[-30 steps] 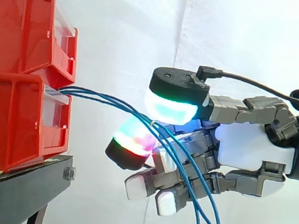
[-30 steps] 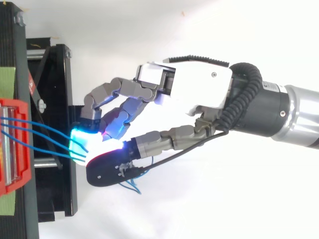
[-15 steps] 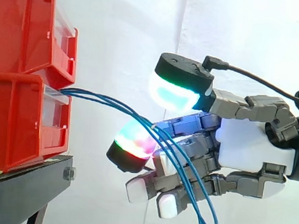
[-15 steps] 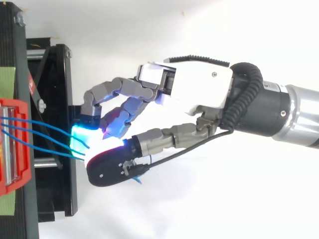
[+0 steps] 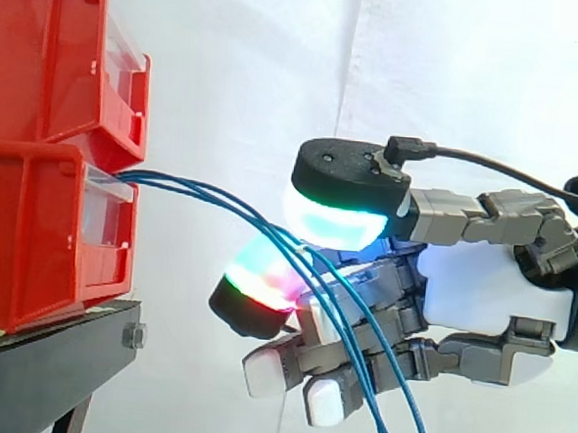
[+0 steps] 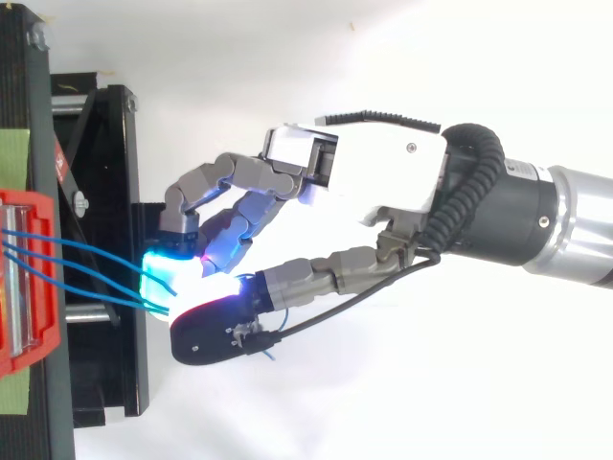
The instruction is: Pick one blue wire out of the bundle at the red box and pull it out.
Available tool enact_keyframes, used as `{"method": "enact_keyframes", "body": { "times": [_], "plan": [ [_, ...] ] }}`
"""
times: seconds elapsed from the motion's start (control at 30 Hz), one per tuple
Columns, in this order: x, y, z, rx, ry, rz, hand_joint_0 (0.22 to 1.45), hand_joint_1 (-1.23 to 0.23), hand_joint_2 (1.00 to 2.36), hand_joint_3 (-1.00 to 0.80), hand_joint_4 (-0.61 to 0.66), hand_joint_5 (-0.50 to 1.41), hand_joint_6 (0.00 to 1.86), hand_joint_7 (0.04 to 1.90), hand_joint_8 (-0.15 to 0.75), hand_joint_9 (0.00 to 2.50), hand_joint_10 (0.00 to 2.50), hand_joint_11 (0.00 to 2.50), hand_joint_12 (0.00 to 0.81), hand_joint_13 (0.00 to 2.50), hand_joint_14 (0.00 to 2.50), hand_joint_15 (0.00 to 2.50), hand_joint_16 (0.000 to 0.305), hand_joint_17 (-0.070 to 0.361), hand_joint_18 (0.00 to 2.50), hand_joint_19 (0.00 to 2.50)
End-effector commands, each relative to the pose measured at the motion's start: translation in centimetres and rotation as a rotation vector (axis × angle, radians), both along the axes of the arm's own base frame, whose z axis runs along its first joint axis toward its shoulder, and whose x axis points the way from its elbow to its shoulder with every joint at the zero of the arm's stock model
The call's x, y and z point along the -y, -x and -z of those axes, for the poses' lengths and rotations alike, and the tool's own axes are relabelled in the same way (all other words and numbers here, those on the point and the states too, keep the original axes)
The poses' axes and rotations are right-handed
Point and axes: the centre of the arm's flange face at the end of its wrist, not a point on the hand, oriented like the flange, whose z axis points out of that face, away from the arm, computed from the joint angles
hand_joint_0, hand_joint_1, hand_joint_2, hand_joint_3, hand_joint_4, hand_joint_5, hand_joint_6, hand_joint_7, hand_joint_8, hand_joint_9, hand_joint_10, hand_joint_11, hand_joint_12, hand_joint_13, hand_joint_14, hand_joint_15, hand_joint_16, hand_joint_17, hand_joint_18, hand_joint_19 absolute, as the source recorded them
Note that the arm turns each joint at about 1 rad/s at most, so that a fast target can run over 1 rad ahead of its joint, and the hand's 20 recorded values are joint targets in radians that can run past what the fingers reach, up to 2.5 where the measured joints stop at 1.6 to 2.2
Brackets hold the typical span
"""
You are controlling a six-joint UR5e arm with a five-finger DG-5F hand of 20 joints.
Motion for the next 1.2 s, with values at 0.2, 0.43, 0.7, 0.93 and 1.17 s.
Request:
{"method": "enact_keyframes", "body": {
  "times": [0.2, 0.43, 0.7, 0.93, 1.17],
  "plan": [
    [-0.04, 0.00, 0.01, 0.000, -0.001, -0.001, 0.63, -0.73, 1.02, -0.10, 0.30, -0.19, 0.82, 0.85, 0.391, 0.95, 0.01, 0.74, 0.464, 0.85, 0.01, 0.44, 0.063, 0.141, 0.85, 0.52],
    [-0.04, -0.04, -0.06, 0.002, -0.001, -0.001, 0.66, -0.72, 1.01, -0.09, 0.33, -0.18, 0.80, 0.87, 0.397, 0.97, 0.01, 0.72, 0.472, 0.87, 0.01, 0.44, 0.064, 0.143, 0.88, 0.51],
    [0.07, -0.03, -0.06, 0.002, -0.004, 0.001, 0.70, -0.63, 1.01, -0.08, 0.31, -0.16, 0.74, 0.92, 0.384, 0.99, 0.01, 0.72, 0.456, 0.87, 0.01, 0.44, 0.060, 0.136, 0.86, 0.53],
    [0.07, -0.03, -0.06, 0.002, -0.006, 0.000, 0.64, -0.66, 1.01, -0.10, 0.33, -0.18, 0.77, 0.85, 0.389, 0.97, 0.01, 0.71, 0.469, 0.88, 0.01, 0.44, 0.065, 0.146, 0.88, 0.52],
    [-0.02, 0.08, -0.77, 0.010, -0.006, -0.001, 0.55, -0.55, 1.01, -0.31, 0.30, -0.15, 0.69, 1.02, 0.381, 0.96, 0.02, 0.69, 0.460, 0.83, 0.02, 0.46, 0.061, 0.138, 0.79, 0.58]
  ]
}}
